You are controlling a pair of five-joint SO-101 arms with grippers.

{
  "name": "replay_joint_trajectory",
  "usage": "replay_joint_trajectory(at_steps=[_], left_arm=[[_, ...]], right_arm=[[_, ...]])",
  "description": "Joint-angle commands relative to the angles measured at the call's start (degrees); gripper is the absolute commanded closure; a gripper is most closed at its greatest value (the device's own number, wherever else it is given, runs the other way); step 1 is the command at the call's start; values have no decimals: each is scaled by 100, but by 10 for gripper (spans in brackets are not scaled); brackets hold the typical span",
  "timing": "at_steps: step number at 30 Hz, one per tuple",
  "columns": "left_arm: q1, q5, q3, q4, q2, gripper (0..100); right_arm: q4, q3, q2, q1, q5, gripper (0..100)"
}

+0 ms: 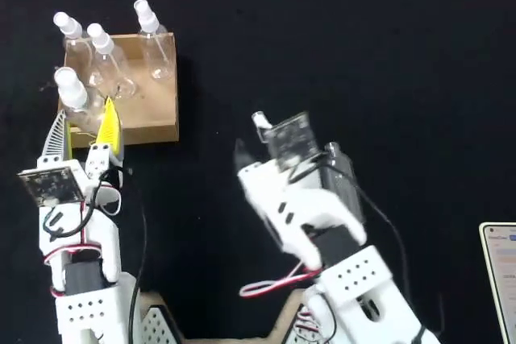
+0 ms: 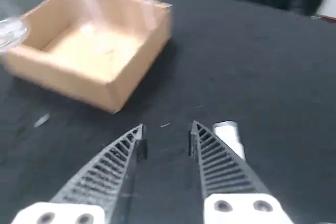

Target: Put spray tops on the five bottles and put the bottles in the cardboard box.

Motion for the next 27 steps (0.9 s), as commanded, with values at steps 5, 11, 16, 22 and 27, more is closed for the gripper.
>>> replay_joint_trajectory(at_steps=[5, 11, 16, 22, 27], left_arm=[[-92, 26, -75, -888, -53, 884], [-101, 18, -576, -949, 765, 884], [-268, 18, -1807, -949, 2426, 884], [-734, 18, -2932, -949, 4554, 881], [-760, 18, -3398, -949, 5943, 881]], right_arm=[[-264, 207, -119, -325, -35, 864], [-264, 259, -119, -325, -26, 864], [-264, 268, -119, -316, -26, 864], [-264, 268, -110, -316, -26, 864], [-264, 268, -110, -316, -26, 864]])
